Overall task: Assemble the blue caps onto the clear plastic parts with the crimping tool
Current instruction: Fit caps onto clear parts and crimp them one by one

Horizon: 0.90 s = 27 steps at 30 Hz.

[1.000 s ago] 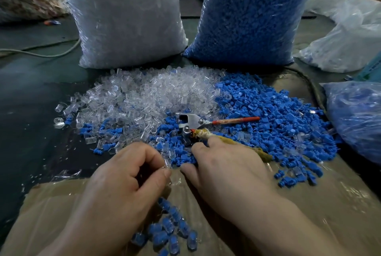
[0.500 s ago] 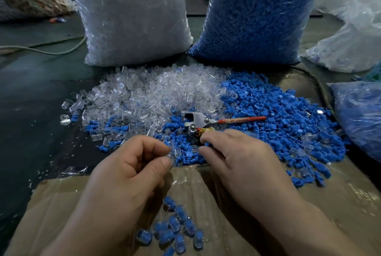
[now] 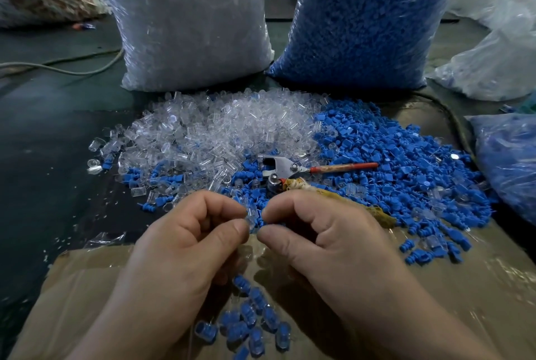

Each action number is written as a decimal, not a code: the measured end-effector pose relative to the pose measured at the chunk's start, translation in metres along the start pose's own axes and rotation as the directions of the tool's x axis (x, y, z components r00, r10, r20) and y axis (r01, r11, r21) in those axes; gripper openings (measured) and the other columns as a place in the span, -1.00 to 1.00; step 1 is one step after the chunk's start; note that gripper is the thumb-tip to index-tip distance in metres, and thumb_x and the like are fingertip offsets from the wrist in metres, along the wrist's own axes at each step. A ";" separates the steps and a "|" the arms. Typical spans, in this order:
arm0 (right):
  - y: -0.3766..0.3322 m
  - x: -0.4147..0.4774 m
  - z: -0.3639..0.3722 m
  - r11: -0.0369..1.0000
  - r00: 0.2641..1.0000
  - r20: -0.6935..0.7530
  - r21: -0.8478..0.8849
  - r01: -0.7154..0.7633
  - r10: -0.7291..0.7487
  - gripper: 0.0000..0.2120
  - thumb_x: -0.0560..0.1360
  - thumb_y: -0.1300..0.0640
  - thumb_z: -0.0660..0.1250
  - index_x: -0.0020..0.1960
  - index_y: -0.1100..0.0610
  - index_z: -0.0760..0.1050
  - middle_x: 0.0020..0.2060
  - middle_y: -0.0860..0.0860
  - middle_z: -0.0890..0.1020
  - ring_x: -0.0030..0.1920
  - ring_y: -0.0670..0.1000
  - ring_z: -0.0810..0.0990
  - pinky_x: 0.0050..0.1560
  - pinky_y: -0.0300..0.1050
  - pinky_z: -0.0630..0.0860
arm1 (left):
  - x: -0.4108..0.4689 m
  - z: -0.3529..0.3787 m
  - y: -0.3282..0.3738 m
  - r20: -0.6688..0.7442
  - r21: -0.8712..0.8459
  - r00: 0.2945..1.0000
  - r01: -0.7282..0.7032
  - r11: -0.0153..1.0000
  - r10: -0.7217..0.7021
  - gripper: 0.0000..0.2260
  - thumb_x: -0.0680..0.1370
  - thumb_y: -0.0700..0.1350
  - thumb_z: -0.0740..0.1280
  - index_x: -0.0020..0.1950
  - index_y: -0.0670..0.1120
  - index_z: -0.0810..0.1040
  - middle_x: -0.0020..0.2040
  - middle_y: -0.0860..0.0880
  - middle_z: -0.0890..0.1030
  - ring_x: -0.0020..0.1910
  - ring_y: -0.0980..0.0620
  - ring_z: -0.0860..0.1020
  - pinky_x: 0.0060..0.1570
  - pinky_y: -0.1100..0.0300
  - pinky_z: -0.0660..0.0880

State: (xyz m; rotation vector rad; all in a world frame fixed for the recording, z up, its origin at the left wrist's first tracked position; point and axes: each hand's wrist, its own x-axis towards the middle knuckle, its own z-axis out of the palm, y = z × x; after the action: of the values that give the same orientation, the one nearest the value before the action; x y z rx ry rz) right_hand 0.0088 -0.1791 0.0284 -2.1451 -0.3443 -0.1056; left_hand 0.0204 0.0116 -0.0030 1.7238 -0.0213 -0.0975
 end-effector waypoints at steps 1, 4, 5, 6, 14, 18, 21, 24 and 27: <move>0.000 0.000 0.001 0.999 1.000 0.015 -0.033 0.026 -0.026 -0.87 0.50 -0.10 0.36 0.04 -0.18 0.51 -0.10 -0.28 0.60 -0.04 -0.25 0.57 -0.07 -0.31 0.51 | 0.000 0.001 0.001 0.007 0.004 1.000 -0.001 1.000 0.001 -0.78 0.34 0.14 0.52 -0.05 0.14 0.67 -0.31 -0.05 0.67 -0.38 0.02 0.63 -0.41 0.22 0.49; -0.001 0.001 0.003 0.988 0.995 0.057 -0.126 0.086 -0.080 -0.82 0.54 -0.07 0.24 0.14 -0.17 0.48 -0.02 -0.22 0.59 0.06 -0.20 0.56 0.03 -0.16 0.52 | -0.001 0.001 0.001 0.000 0.018 1.000 -0.011 1.000 0.011 -0.74 0.33 0.20 0.58 -0.06 0.15 0.67 -0.31 -0.03 0.68 -0.39 0.05 0.63 -0.43 0.23 0.49; -0.001 0.000 0.004 0.984 0.994 0.051 -0.148 0.102 -0.096 -0.81 0.55 -0.07 0.23 0.15 -0.17 0.49 0.00 -0.23 0.59 0.07 -0.21 0.55 0.04 -0.16 0.52 | -0.001 0.002 0.001 -0.006 0.034 1.000 -0.017 0.999 0.017 -0.75 0.33 0.18 0.57 -0.06 0.16 0.67 -0.31 -0.01 0.68 -0.39 0.06 0.63 -0.40 0.20 0.49; 0.000 0.000 0.004 0.980 0.993 0.036 -0.164 0.116 -0.112 -0.81 0.56 -0.07 0.23 0.16 -0.17 0.49 0.00 -0.23 0.60 0.07 -0.23 0.55 0.04 -0.19 0.51 | 0.000 0.002 0.000 -0.012 0.043 1.000 -0.026 0.999 0.027 -0.77 0.33 0.17 0.52 -0.06 0.17 0.67 -0.32 0.00 0.67 -0.39 0.07 0.61 -0.39 0.16 0.48; -0.005 -0.002 0.007 0.965 0.988 0.014 -0.212 0.155 -0.155 -0.89 0.53 -0.05 0.26 0.05 -0.15 0.45 -0.07 -0.23 0.60 -0.03 -0.24 0.55 -0.06 -0.25 0.45 | -0.003 0.005 0.002 -0.006 0.090 0.995 -0.100 0.991 0.101 -0.75 0.35 0.15 0.44 0.00 0.14 0.66 -0.34 0.02 0.63 -0.40 0.08 0.56 -0.37 0.07 0.48; -0.005 -0.003 0.005 0.961 0.984 0.002 -0.218 0.173 -0.177 -0.89 0.53 0.03 0.31 0.04 -0.08 0.55 -0.10 -0.15 0.60 -0.08 -0.14 0.58 -0.13 -0.15 0.52 | -0.006 0.008 0.003 0.019 0.100 0.992 -0.127 0.987 0.126 -0.69 0.33 0.22 0.41 0.01 0.16 0.66 -0.27 0.00 0.67 -0.31 -0.01 0.63 -0.27 -0.05 0.57; -0.007 -0.004 0.004 0.952 0.982 0.071 -0.242 0.189 -0.177 -0.78 0.58 -0.03 0.18 0.12 -0.06 0.55 -0.09 -0.10 0.58 -0.09 -0.06 0.58 -0.15 -0.03 0.54 | -0.005 0.008 0.002 0.005 0.117 0.990 -0.139 0.983 0.140 -0.81 0.39 0.11 0.42 -0.01 0.17 0.66 -0.29 0.02 0.67 -0.35 0.04 0.61 -0.32 0.05 0.53; -0.006 -0.004 0.004 0.958 0.986 0.043 -0.232 0.170 -0.164 -0.75 0.57 -0.09 0.11 0.16 -0.14 0.47 -0.05 -0.17 0.59 -0.03 -0.12 0.58 -0.09 -0.07 0.55 | -0.006 0.007 0.004 0.021 0.088 0.990 -0.137 0.987 0.136 -0.70 0.33 0.21 0.40 0.00 0.15 0.66 -0.34 0.03 0.64 -0.43 0.11 0.55 -0.40 0.15 0.46; -0.005 -0.004 0.003 0.957 0.986 -0.021 -0.244 0.154 -0.164 -0.81 0.55 -0.11 0.12 0.12 -0.19 0.42 -0.08 -0.22 0.59 -0.05 -0.18 0.56 -0.10 -0.13 0.54 | -0.005 0.006 0.005 0.069 0.020 0.991 -0.114 0.993 0.112 -0.74 0.32 0.15 0.45 -0.03 0.14 0.67 -0.35 0.00 0.64 -0.45 0.13 0.54 -0.46 0.26 0.45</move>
State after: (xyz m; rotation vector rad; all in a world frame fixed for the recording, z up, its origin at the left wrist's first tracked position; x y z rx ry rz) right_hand 0.0037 -0.1749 0.0303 -2.3493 -0.5024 -0.2968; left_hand 0.0147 0.0052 0.0012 1.7386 -0.1701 -0.0719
